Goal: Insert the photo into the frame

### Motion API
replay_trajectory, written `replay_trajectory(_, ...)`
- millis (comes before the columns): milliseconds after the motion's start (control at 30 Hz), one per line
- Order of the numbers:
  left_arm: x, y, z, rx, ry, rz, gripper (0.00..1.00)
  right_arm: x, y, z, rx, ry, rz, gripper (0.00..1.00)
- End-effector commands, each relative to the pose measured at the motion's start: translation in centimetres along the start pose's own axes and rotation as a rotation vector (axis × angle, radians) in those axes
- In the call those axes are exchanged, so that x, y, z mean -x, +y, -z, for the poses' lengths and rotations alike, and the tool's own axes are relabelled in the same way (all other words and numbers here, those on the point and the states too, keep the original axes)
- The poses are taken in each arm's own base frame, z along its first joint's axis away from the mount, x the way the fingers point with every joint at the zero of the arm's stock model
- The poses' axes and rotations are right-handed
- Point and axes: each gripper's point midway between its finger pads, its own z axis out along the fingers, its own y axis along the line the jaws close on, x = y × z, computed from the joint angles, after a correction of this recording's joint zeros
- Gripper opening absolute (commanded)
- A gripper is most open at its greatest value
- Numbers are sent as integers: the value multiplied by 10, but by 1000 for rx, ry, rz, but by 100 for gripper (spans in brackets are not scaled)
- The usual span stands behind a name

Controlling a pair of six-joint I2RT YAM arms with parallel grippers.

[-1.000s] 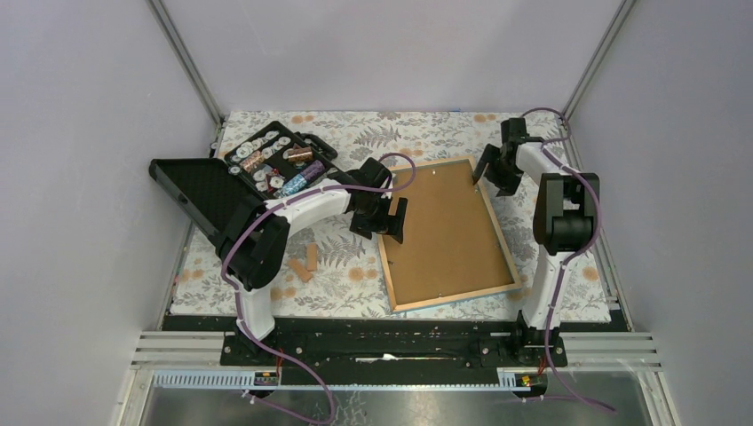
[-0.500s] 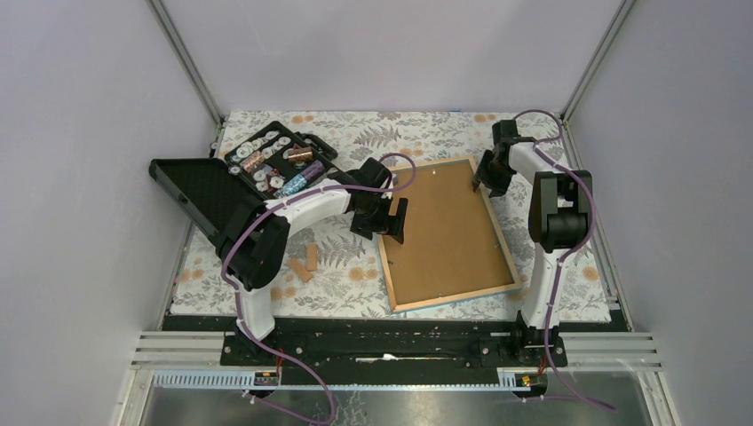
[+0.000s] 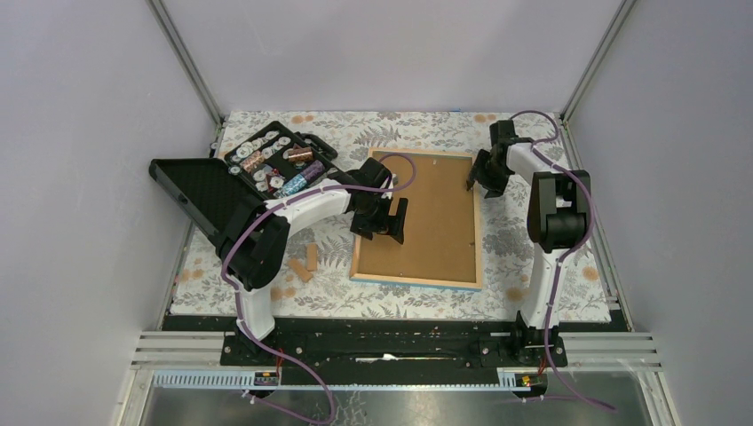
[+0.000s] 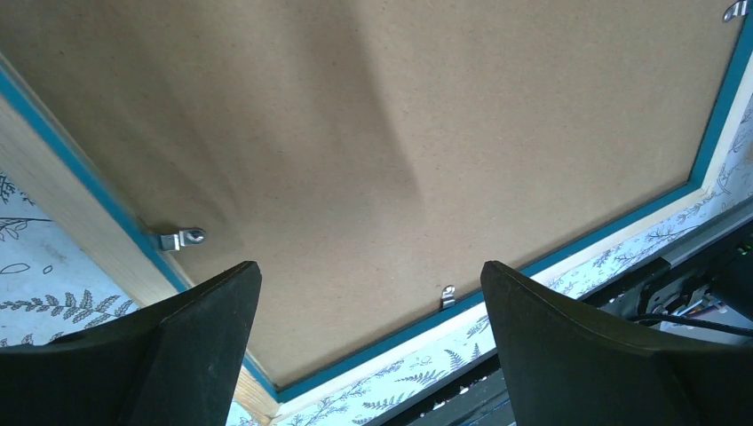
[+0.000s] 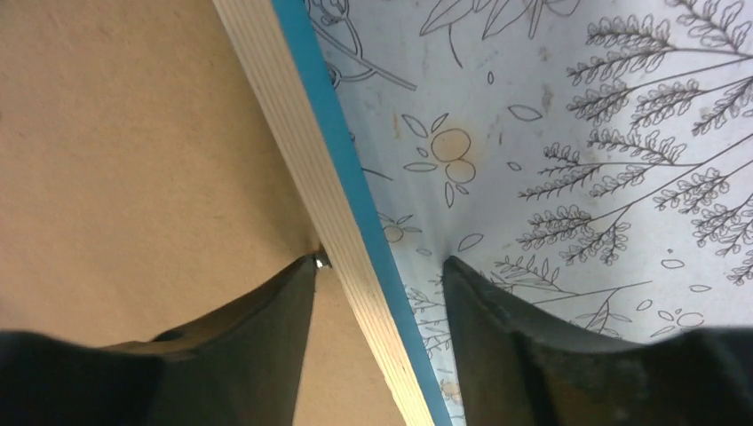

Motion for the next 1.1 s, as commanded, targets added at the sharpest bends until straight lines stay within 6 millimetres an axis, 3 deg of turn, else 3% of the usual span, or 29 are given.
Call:
replay_trajectory(0,9,-4,5,-12,-44,-34,99,-1,-7,9,-23,0,-40,69)
replay_trajectory(167,19,-4,19,0,-97,-51,99,-10,-9,41,6,-33,18,83)
replay_trajectory(233,28,0,30,16,-144,-46,99,-27,-9,42,32,-7,32,84)
replay_trajectory(367,48,8,58,19,-279,-14,99,-60,-31,38,-99,17,67,79)
replay_trajectory(467,55,17,71,74,-348,-8,99,-77,-52,36,-186,19,57,62)
replay_trajectory(633,60,23,82,109,-402,-1,99,-116,-82,43,-271,23,-45,16)
replay_trajectory(667,59,23,81,111,-399,0,99,-124,-87,46,-275,13,-80,11)
replay_trajectory(733,58,22,79,107,-387,1,99,-140,-91,53,-252,-6,-168,10)
replay_trajectory(800,56,20,75,94,-366,3,99,-160,-83,58,-153,-10,-261,13)
replay_trajectory(933,52,13,68,50,-330,6,99,-192,-36,62,187,29,-480,14)
replay_trajectory(1000,51,12,67,41,-321,8,99,-192,-26,66,292,-6,-601,14)
replay_trajectory(1067,50,13,68,48,-326,15,99,-192,-30,67,314,-56,-672,14)
